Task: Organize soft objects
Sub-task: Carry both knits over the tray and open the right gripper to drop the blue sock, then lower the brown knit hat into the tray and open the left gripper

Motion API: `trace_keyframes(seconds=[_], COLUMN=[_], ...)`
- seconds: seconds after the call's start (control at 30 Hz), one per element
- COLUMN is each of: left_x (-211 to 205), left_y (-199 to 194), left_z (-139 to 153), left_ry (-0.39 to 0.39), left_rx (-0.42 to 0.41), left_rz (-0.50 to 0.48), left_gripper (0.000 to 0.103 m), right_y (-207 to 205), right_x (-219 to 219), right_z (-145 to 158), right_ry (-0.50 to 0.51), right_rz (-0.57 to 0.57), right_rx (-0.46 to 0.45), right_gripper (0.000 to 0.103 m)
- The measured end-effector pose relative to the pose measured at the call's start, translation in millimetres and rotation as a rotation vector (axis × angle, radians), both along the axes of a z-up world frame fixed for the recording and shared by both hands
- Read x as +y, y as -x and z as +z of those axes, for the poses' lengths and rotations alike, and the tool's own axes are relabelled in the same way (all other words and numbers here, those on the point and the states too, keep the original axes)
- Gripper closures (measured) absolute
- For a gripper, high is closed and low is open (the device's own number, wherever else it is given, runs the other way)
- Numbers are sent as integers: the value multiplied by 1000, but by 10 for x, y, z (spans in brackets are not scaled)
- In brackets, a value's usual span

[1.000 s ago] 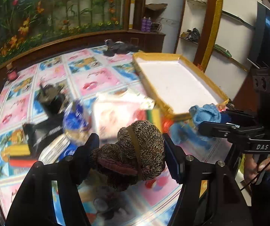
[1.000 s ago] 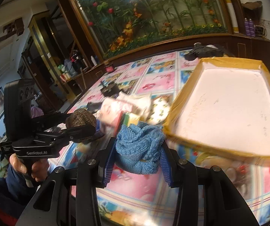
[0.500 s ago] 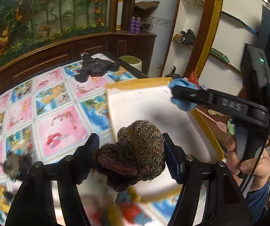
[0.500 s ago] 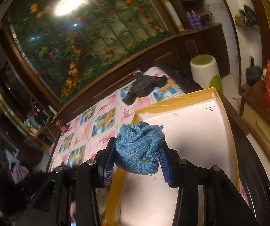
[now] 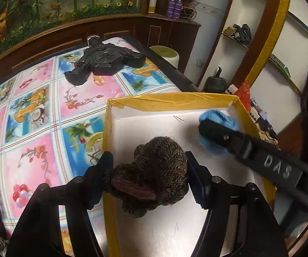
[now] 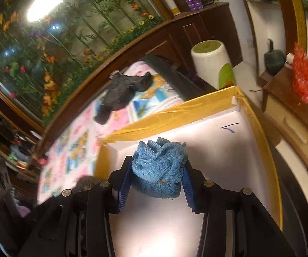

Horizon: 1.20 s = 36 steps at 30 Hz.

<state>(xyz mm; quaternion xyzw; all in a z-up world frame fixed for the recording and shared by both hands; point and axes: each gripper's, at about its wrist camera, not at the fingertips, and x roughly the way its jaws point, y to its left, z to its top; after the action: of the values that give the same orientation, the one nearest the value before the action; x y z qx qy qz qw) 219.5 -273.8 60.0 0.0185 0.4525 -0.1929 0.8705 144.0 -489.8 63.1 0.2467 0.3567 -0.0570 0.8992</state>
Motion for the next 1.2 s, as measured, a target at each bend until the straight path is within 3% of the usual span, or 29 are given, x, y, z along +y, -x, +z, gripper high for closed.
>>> trace_keyframes(seconds=[0.13,0.47,0.67,0.93,1.2], left_x=[-17,-94,-38,85,135], left_y=[-80,-95,-125,-124,-21], left_z=[-114,-190,-218,-145,49], left_ry=[51,30,89,202,215], left_rx=[37,61,111,154,136], left_rz=[6,-9,-5,23,8], left_gripper=[37,37,36,36,36], right_y=[-94,-62,33,247,417], right_x=[-22,-53,-106,-85,-59], right_z=[-15,-18,16,103,159], right_ry=[-31,-30,-28,1,20], right_rz=[-14,-15,-24,-44,-57], right_rx=[32,33,7,-47,-74], right_gripper=[59,57,34,33,32])
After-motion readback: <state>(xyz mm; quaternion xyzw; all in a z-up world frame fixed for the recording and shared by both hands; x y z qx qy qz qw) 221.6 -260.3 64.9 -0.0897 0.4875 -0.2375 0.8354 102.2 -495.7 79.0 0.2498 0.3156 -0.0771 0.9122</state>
